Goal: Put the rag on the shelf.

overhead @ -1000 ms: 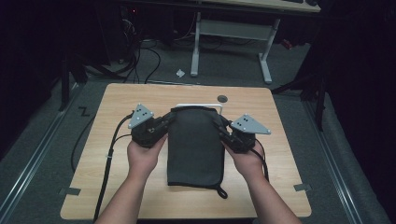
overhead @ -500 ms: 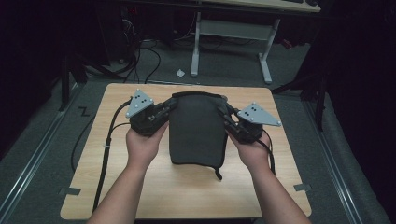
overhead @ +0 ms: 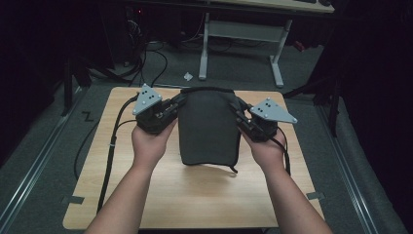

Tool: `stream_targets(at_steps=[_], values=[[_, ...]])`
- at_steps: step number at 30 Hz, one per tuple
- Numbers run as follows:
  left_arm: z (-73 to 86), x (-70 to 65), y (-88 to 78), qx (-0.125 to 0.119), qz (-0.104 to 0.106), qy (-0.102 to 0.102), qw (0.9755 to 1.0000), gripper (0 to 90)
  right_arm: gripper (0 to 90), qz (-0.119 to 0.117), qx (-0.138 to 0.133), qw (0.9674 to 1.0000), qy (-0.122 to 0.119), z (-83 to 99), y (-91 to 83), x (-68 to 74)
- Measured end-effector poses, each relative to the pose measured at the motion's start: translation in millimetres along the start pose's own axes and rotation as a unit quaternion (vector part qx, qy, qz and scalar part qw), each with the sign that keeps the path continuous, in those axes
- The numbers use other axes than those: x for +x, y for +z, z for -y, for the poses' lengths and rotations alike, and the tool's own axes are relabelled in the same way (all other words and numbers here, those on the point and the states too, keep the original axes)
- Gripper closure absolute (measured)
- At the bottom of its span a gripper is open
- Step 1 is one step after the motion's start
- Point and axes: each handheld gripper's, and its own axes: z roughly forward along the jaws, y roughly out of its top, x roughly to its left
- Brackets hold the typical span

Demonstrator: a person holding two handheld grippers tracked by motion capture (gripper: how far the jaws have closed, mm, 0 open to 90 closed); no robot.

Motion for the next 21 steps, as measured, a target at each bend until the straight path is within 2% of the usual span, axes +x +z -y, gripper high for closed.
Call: stream_targets(at_steps=[3,6,11,14,17,19,21], values=[[-5.0,5.3,8.9,0.007,-0.006,0.013,0.9999,84.5,75.7,0.007,0.009,0.9999,-0.006,-6.1,10.8,-6.7],[-11.6,12.8,16.9,0.011,-0.012,0.021,0.9996,84.5,75.7,0.008,0.013,0.9999,0.0,-11.5,20.1,-12.4],[-19.2,29.7,34.6,0.024,-0.024,0.021,0.9992,84.5,75.6,-0.002,0.022,0.9997,0.012,-16.6,38.1,-22.8],[-21.2,37.4,44.7,0.031,-0.029,0.027,0.9988,84.6,75.6,0.002,0.032,0.9995,0.007,-15.7,51.3,-28.1],[-22.4,47.0,54.4,0.035,-0.031,0.029,0.9985,84.5,75.5,-0.004,0.038,0.9992,0.013,-13.4,63.2,-37.0],[-23.1,49.8,60.7,0.044,-0.041,0.042,0.9973,84.6,75.5,-0.007,0.04,0.999,0.018,-12.4,70.4,-42.4],[-24.0,55.0,66.8,0.046,-0.039,0.043,0.9972,84.6,75.5,-0.007,0.045,0.9988,0.017,-12.0,78.0,-46.7]])
